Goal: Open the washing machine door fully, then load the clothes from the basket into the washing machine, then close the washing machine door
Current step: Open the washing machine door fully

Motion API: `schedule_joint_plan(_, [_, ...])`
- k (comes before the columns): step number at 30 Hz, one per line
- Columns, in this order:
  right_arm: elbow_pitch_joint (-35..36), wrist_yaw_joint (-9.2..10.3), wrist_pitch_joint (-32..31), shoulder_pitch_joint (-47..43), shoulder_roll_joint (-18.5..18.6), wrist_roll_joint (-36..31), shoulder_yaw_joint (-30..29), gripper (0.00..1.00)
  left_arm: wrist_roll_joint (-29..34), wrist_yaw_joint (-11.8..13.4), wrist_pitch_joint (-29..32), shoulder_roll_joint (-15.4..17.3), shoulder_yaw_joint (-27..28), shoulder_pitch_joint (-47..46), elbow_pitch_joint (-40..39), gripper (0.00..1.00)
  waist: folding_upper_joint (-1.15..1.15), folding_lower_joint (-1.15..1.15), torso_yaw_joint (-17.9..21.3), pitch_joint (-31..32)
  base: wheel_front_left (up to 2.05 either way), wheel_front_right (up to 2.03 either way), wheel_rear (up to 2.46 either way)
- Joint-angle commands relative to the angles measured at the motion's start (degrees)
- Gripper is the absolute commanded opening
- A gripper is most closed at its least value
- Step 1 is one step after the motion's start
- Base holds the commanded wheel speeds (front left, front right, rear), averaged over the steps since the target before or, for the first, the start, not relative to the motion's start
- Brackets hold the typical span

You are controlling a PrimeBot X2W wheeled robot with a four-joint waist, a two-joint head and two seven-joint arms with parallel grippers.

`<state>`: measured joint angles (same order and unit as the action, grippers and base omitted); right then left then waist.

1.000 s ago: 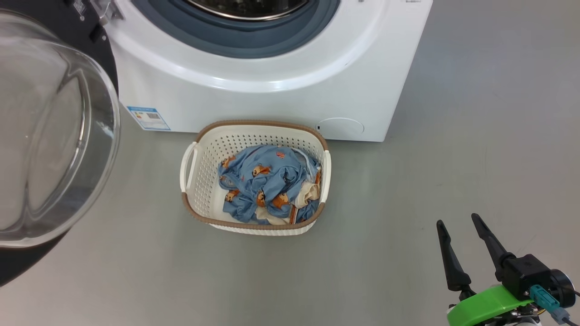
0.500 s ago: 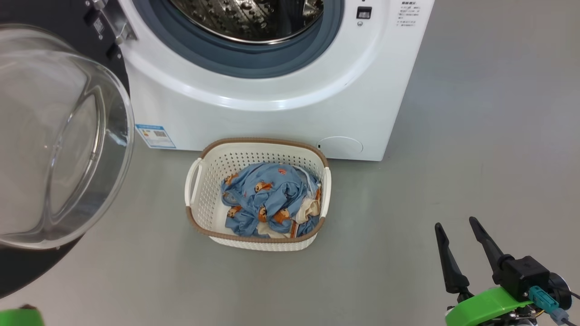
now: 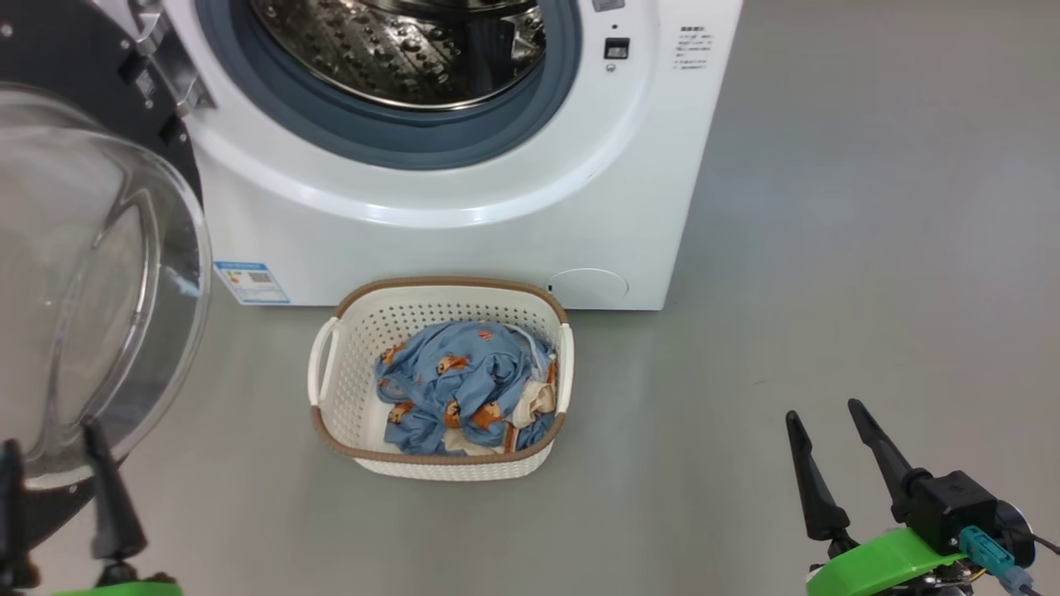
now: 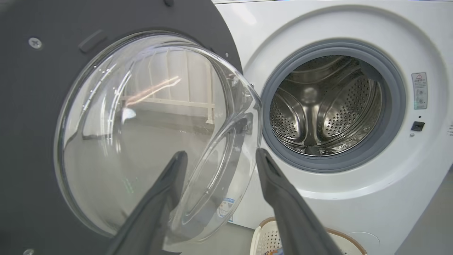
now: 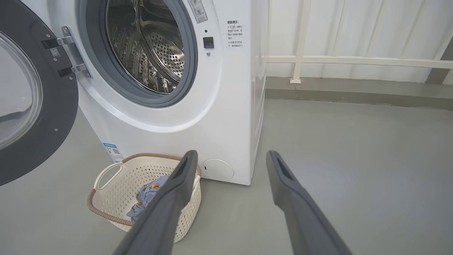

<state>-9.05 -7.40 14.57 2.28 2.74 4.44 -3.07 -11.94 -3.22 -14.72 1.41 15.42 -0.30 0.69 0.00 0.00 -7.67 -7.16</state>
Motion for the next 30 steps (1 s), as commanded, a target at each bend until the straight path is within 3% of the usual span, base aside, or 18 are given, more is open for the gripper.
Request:
schedule_joint_plan(1, [1.5,-0.09,0.4,0.0,0.1,1.0,1.8,1.00,0.3,-0.2,-0.3,1.5,0.6,-0.1,-2.1,1.00,0.00,0.00,0.9,0.6,0.00,0.00,0.00])
schedule_joint_plan(14, [2.2,-0.09,0.4,-1.3,0.1,1.7,4.1,1.00,1.6,-2.0,-0.3,1.5,-7.8,5.5,-1.7,1.00,0.00,0.00,6.0,3.5,0.00,0.00,0.00])
schedule_joint_plan(24, [4.3,-0.09,0.4,-3.0,0.1,2.0,4.5,1.00,2.7,-1.8,-0.3,1.5,-10.5,8.6,-0.4,1.00,0.00,0.00,8.4,6.1,0.00,0.00,0.00])
schedule_joint_plan(30, [4.8,-0.09,0.4,-4.1,0.1,2.0,4.1,1.00,3.1,-0.1,-0.3,1.5,-11.0,10.8,-0.6,1.00,0.00,0.00,8.6,7.3,0.00,0.00,0.00])
